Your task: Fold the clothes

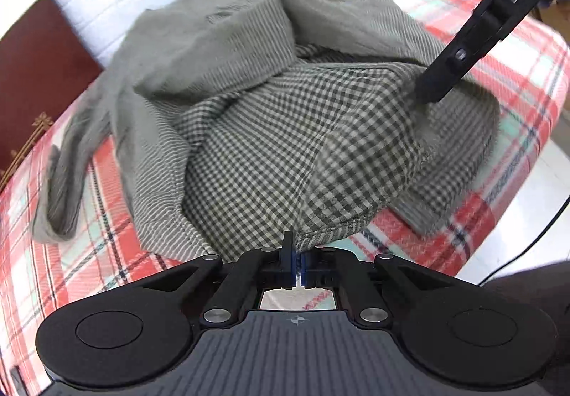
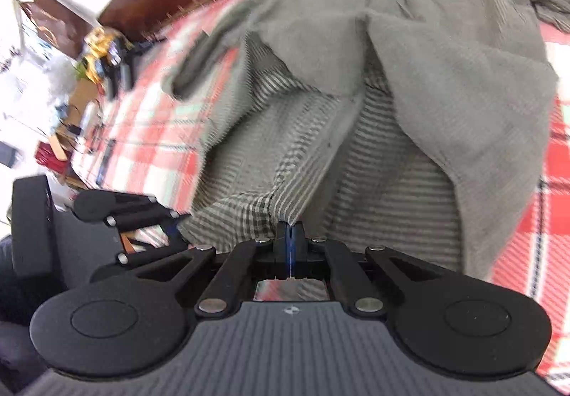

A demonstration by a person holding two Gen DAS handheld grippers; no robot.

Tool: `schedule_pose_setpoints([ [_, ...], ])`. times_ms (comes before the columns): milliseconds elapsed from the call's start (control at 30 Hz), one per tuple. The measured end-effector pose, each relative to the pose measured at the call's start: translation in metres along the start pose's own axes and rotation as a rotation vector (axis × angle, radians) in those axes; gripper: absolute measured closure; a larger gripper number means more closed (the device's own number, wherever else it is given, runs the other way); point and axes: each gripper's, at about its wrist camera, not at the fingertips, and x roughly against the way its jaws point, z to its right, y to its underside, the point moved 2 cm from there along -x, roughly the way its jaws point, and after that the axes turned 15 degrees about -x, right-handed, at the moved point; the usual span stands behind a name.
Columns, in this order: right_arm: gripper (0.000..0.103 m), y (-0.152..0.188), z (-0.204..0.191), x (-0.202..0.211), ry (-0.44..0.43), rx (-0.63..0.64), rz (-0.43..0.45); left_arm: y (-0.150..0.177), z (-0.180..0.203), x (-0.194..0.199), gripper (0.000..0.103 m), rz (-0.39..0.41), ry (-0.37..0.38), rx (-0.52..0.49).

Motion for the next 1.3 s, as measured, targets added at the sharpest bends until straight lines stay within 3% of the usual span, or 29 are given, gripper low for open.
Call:
schedule_pose_setpoints([
  [333, 0.102, 0.012, 0.025, -0.034, 0.089, -0.046, -0.076, 0.007, 0.031, -0.035, 0.100, -0.117, -0.053, -0.322],
  [600, 0.102, 0.021, 0.031, -0.048, 0.116, -0.060, -0.086, 0.017, 0.022, -0.021, 0.100, -0.122, -0.085, -0.281],
  [667, 0.100, 0.021, 0.030, -0.045, 0.114, -0.058, -0.075, 0.022, 0.013, -0.019, 0.097, -0.120, -0.062, -0.219],
  [733, 0.099, 0.020, 0.029, -0.042, 0.112, -0.055, -0.063, 0.027, -0.003, -0.015, 0.076, -0.107, -0.030, -0.094],
  [800, 0.099, 0.020, 0.028, -0.040, 0.110, -0.052, -0.052, 0.033, -0.020, -0.008, 0.071, -0.084, 0.007, 0.054],
  [900, 0.098, 0.019, 0.026, -0.036, 0.107, -0.049, -0.034, 0.042, -0.048, 0.003, 0.043, -0.021, 0.055, 0.305],
  [933, 0.098, 0.018, 0.026, -0.034, 0.106, -0.047, -0.029, 0.045, -0.058, 0.006, 0.040, 0.002, 0.069, 0.386],
  [1000, 0.098, 0.018, 0.025, -0.032, 0.103, -0.045, -0.017, 0.052, -0.072, 0.011, 0.040, 0.036, 0.096, 0.528],
  [1067, 0.098, 0.016, 0.023, -0.032, 0.102, -0.044, -0.013, 0.055, -0.079, 0.010, 0.040, 0.028, 0.065, 0.601],
  [1200, 0.098, 0.016, 0.019, -0.032, 0.107, -0.033, -0.012, 0.057, -0.082, 0.004, 0.040, 0.031, 0.061, 0.636],
  [1300, 0.097, 0.018, 0.019, -0.032, 0.105, -0.032, -0.020, 0.056, -0.081, -0.008, 0.040, -0.013, 0.006, 0.639],
])
